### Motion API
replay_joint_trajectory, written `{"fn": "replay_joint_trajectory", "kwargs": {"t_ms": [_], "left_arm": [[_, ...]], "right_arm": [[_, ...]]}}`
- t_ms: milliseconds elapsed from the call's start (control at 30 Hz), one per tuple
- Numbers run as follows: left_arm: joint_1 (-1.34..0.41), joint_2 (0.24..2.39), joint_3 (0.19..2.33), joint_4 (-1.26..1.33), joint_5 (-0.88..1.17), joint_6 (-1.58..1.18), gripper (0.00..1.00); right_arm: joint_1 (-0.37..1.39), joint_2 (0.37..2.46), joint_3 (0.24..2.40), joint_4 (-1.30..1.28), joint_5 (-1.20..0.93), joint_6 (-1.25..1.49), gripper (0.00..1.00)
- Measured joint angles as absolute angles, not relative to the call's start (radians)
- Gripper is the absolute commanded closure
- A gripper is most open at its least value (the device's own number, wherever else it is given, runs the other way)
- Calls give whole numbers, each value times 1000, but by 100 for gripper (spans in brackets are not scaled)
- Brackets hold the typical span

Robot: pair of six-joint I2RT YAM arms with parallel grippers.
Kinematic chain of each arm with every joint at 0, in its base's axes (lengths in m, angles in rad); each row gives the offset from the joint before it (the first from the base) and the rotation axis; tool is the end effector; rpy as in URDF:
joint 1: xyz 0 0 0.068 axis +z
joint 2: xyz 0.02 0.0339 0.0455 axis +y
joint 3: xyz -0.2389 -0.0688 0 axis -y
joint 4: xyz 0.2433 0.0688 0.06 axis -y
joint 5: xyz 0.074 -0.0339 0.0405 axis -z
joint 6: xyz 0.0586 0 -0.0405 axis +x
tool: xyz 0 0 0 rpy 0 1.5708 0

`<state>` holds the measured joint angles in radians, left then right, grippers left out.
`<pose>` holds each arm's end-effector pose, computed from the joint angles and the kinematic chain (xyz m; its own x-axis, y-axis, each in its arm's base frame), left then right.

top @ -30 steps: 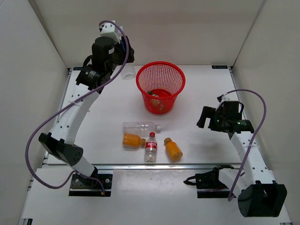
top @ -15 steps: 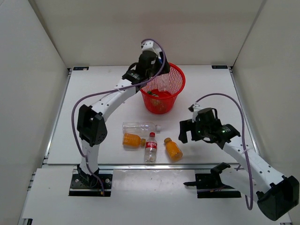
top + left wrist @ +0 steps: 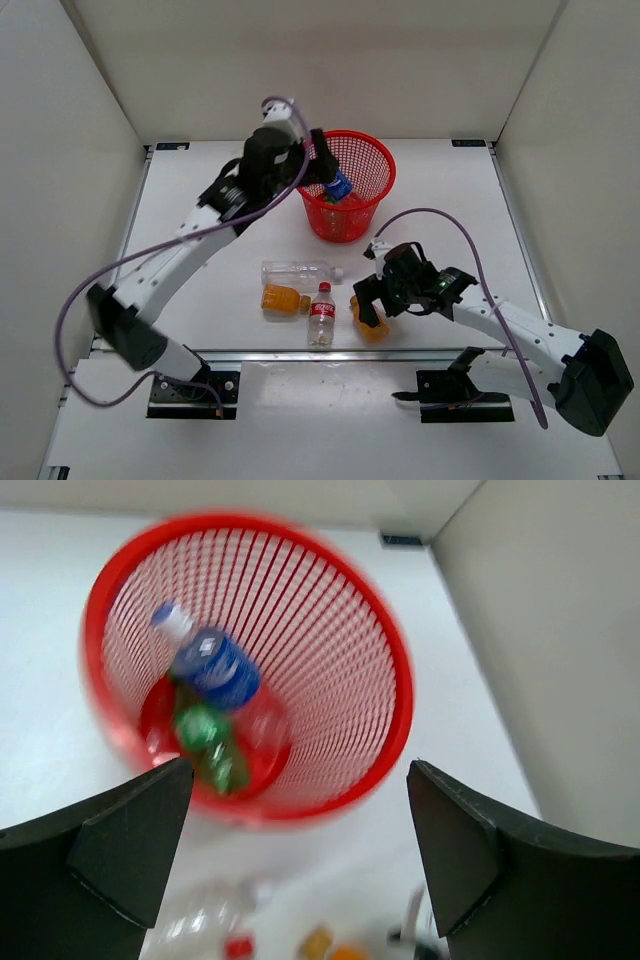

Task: Put the plastic bottles in the bin

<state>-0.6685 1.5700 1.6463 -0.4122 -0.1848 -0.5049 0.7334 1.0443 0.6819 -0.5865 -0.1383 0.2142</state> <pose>0.3065 -0.2284 0.3874 -0.4553 -0.2463 -0.8556 0.2890 0.8681 -0.4037 0.1622 0.1570 0.1826 -0.7436 -0.3867 -0.5454 -0.5778 0.7821 0.2333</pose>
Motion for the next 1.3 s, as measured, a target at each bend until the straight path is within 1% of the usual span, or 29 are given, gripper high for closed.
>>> {"fn": "replay_joint_trajectory", "kwargs": {"t_ms": [133,233,300,333,400,433,467,500,600,733,767,933,1033,1100,1233,1300], "left_arm": [[-653,1262,1365,-505,-187,-504,2],[-590,1056,1140,-592,-173,-506,2],[-542,966,1023,-682,-157,-505,1],[-523,936,982,-730,-152,-505,1],[-505,889,918,-814,-146,-510,2],[-504,866,896,-845,-139,-512,1],[-503,843,878,-870,-133,-514,1],[-500,816,865,-894,-129,-521,2],[-482,749,852,-944,-122,-529,1],[-447,717,852,-963,-112,-523,1],[-443,719,852,-964,-111,-520,1],[-431,765,848,-942,-95,-494,1],[-410,813,848,-916,-80,-474,1],[-395,836,848,-896,-67,-464,1],[-388,860,848,-873,-47,-450,1],[-389,878,849,-863,-35,-441,1]], "right_arm": [[803,1085,667,-520,-136,217,3],[832,1131,646,-476,-136,221,12],[844,1172,633,-457,-128,237,23],[847,1190,626,-453,-121,247,33],[855,1214,616,-453,-100,265,62],[857,1222,616,-455,-89,275,68],[859,1222,617,-453,-78,288,77],[860,1221,619,-457,-65,298,81],[855,1208,653,-508,-35,296,88],[818,1143,790,-574,-82,282,86],[802,1127,842,-585,-116,279,87],[777,1124,1117,-599,-258,253,85],[751,1207,1303,-604,-331,199,82],[697,1295,1442,-603,-345,158,80],[556,1500,1693,-590,-313,99,80],[506,1596,1779,-590,-289,74,79]]}}
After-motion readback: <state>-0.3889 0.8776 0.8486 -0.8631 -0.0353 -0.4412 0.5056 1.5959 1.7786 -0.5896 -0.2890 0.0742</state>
